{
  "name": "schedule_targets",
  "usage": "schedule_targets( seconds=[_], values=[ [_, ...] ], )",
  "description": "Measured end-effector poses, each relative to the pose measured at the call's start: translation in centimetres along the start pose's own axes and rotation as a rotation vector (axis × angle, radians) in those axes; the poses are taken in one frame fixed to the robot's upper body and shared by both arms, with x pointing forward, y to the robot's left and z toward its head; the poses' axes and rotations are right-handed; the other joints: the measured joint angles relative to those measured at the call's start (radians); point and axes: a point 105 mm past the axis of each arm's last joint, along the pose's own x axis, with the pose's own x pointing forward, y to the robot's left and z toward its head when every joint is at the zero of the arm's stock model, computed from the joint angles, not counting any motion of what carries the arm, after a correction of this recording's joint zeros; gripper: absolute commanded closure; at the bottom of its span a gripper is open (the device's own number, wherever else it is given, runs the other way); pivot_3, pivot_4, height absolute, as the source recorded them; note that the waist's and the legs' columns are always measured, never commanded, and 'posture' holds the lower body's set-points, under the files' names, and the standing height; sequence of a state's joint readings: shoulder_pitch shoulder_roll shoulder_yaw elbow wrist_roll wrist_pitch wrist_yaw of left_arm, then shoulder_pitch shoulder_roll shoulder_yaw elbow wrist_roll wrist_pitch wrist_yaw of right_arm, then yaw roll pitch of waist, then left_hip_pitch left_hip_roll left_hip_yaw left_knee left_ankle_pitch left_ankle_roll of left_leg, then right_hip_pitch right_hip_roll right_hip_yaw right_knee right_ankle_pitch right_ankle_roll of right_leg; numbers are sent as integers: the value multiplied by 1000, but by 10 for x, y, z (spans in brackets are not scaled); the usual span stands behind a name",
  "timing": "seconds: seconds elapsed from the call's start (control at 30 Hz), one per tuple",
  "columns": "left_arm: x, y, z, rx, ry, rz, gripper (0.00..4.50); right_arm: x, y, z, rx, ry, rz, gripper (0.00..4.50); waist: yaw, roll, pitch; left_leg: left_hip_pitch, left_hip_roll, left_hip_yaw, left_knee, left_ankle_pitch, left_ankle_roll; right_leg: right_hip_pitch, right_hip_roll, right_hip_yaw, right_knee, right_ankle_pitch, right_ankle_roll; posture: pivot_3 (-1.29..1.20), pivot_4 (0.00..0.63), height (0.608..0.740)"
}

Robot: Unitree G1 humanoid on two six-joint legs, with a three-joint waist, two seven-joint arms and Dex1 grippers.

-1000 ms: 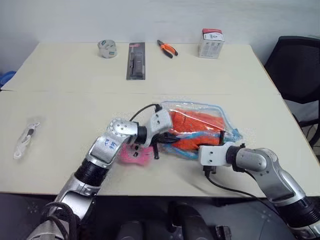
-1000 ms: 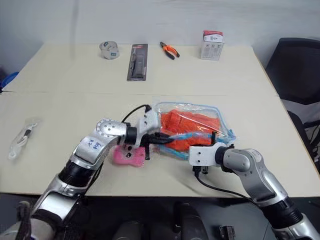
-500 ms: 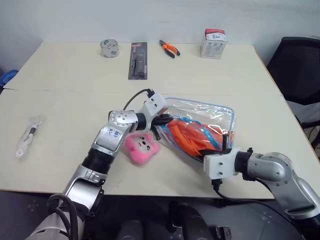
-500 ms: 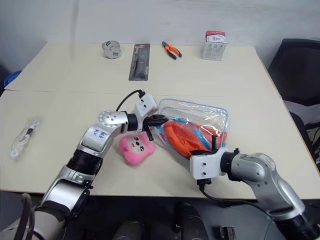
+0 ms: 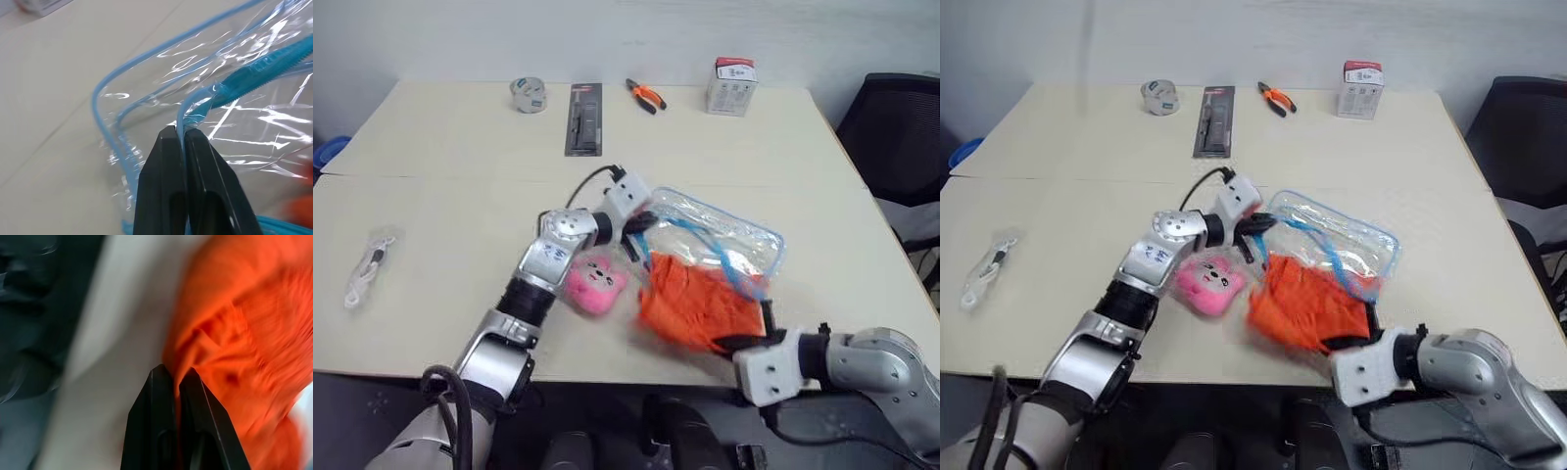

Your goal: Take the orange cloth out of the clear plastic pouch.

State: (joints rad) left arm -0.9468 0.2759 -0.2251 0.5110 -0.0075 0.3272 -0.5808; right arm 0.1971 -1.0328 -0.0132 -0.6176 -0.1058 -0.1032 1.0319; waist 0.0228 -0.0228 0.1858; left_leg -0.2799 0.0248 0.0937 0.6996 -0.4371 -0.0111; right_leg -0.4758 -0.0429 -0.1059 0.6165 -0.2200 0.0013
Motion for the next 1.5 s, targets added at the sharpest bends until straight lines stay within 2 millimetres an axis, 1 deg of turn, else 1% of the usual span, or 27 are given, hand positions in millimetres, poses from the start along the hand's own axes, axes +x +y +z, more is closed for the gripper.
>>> schedule_targets(
  seconds=[0.07, 0.13, 0.2, 0.23, 0.27, 0.3, 0.37, 0.43, 0.47, 0.53, 0.63, 0.67, 0.73, 0.77, 0.8, 0.83, 0.93, 1.0, 1.03, 1.1, 1.13, 1.2, 1.3, 1.37, 1.43, 1.47, 1.5],
  values=[
    [-10, 29, -5, 16, 30, 89, 4486, -7, 12, -5, 1, 30, 61, 4500, -6, -1, 1, 1, 1, 1, -1, 0, 0, 0, 0, 0, 0, 0, 0, 0, 150, 740],
    [-24, 52, -12, 29, 52, 150, 4486, -12, 18, -13, 17, 55, 74, 4500, -10, -2, 1, 2, 2, 2, -1, 0, -1, 0, 1, 0, 1, 0, 0, 0, 150, 740],
    [-37, 63, -19, 55, 75, 160, 4486, -20, 15, -28, 29, 107, 43, 4500, -10, -2, 1, 2, 4, 2, -1, 0, -1, 0, 0, 0, 1, 0, 0, 0, 150, 740],
    [-41, 64, -21, 68, 83, 148, 4486, -24, 13, -37, 40, 136, 25, 4500, -7, -2, 1, 1, 4, 2, -1, 0, -1, 0, -1, 0, 1, 0, 0, 0, 150, 740],
    [-49, 63, -26, 88, 94, 107, 4486, -28, 6, -46, 59, 162, -16, 4500, -8, -2, 1, 1, 4, 3, -1, 0, -1, 0, 0, 0, 2, 0, 0, 0, 150, 740],
    [-55, 60, -30, 100, 103, 67, 4486, -32, -2, -54, 85, 187, -66, 4500, -8, -2, 1, 1, 4, 3, -1, 0, -1, -1, -1, 0, 5, 0, -1, 0, 150, 740],
    [-69, 42, -44, 131, 117, -53, 4486, -43, -27, -71, 168, 222, -234, 4500, -13, -2, 1, 1, 5, 4, 0, 0, -1, -2, -1, 1, 6, 0, -1, 0, 150, 740],
    [-82, 16, -58, 157, 138, -184, 4486, -52, -53, -81, 283, 194, -400, 4500, -16, -2, 1, 0, 6, 3, 0, 1, -2, -3, 0, 0, 6, 0, -2, 0, 150, 740],
    [-85, 3, -63, 163, 143, -238, 4486, -55, -62, -85, 333, 179, -455, 4500, -16, -1, 1, 0, 6, 3, 1, 1, -2, -3, -1, 0, 6, -1, -3, 0, 150, 740],
    [-91, -10, -62, 196, 141, -291, 4486, -55, -70, -92, 422, 151, -503, 4500, -11, -1, 1, -1, 6, 3, 1, 1, -2, -3, -1, 0, 4, -1, -3, 0, 150, 740],
    [-97, -18, -62, 216, 146, -317, 4486, -55, -73, -108, 542, 141, -544, 4500, 2, -1, 1, -1, 5, 5, 1, 1, -1, -2, -1, 0, 4, -1, -3, 0, 150, 740],
    [-97, -19, -62, 216, 147, -317, 4486, -55, -73, -109, 546, 142, -545, 4500, 1, -1, 1, -1, 5, 5, 1, 1, -1, -2, -1, 0, 4, -1, -3, 0, 150, 740],
    [-98, -21, -63, 214, 152, -320, 4486, -53, -72, -124, 606, 170, -558, 4500, 2, -1, 1, -2, 5, 7, 1, 1, -1, -2, -1, 0, 5, -1, -2, 0, 150, 740],
    [-98, -27, -60, 237, 144, -335, 4486, -59, -74, -149, 674, 230, -626, 4500, -1, -1, 1, -2, 5, 9, 1, 1, 0, -3, -2, 0, 5, 0, -2, 0, 150, 740],
    [-98, -31, -58, 251, 136, -352, 4486, -64, -70, -165, 724, 279, -661, 4500, -1, -1, 1, -1, 5, 10, 1, 1, 0, -3, -2, 0, 6, 0, -2, 0, 150, 740],
    [-100, -34, -59, 259, 134, -364, 4486, -67, -65, -175, 758, 313, -681, 4500, 0, -1, 1, -2, 5, 10, 0, 1, 0, -3, -2, 0, 6, 0, -2, 0, 150, 740],
    [-103, -36, -60, 280, 135, -385, 4486, -73, -57, -188, 800, 348, -718, 4500, -1, -1, 0, -1, 5, 11, 0, 1, 0, -3, -2, 0, 5, 0, -2, 0, 150, 740],
    [-105, -36, -60, 296, 134, -402, 4486, -82, -51, -197, 829, 378, -767, 4500, 0, 0, 0, -1, 5, 11, 0, 1, 0, -3, -2, 1, 4, 0, -2, 0, 150, 740],
    [-107, -37, -60, 296, 130, -413, 4486, -85, -46, -199, 840, 391, -778, 4500, 1, 0, 0, -1, 5, 11, 0, 1, 0, -3, -2, 1, 4, 0, -2, 0, 150, 740],
    [-109, -40, -61, 283, 120, -432, 4486, -85, -36, -196, 842, 398, -768, 4500, 1, 0, 0, -1, 6, 11, 0, 1, -1, -3, -2, 0, 4, 0, -2, 0, 150, 740],
    [-110, -43, -61, 274, 111, -448, 4486, -82, -33, -189, 840, 374, -757, 4500, 0, 0, 0, -1, 6, 11, 0, 1, -1, -3, -2, 1, 4, 0, -2, 0, 150, 740],
    [-113, -48, -59, 263, 92, -481, 4486, -66, -32, -169, 849, 274, -718, 4500, -3, 0, 0, -1, 7, 10, 0, 0, -1, -3, -1, 1, 4, 0, -2, 0, 150, 740],
    [-114, -54, -52, 258, 60, -514, 4500, -48, -37, -133, 821, 147, -645, 3766, -9, 2, 0, 1, 6, 6, 0, 0, -1, -3, -1, 4, 5, 0, -2, 0, 150, 740],
    [-114, -55, -50, 255, 56, -521, 4500, -46, -44, -118, 803, 100, -633, 3109, -12, 2, 0, 2, 6, 6, 0, 0, -1, -3, -1, 4, 5, 0, -2, 0, 150, 740],
    [-115, -55, -50, 255, 55, -525, 4026, -46, -50, -112, 782, 84, -633, 2448, -11, 2, 0, 1, 6, 5, 0, 0, -1, -3, -1, 3, 4, 0, -2, 0, 150, 740],
    [-115, -56, -50, 254, 54, -528, 3779, -46, -50, -112, 784, 89, -631, 2028, -11, 2, 0, 1, 6, 5, 0, 0, -1, -3, -1, 3, 4, 0, -2, 0, 150, 740],
    [-116, -56, -50, 246, 53, -535, 3528, -47, -49, -113, 783, 96, -629, 1726, -10, 2, 0, 1, 6, 5, 0, 0, -1, -3, -1, 3, 4, 0, -2, 0, 150, 740]
  ],
)
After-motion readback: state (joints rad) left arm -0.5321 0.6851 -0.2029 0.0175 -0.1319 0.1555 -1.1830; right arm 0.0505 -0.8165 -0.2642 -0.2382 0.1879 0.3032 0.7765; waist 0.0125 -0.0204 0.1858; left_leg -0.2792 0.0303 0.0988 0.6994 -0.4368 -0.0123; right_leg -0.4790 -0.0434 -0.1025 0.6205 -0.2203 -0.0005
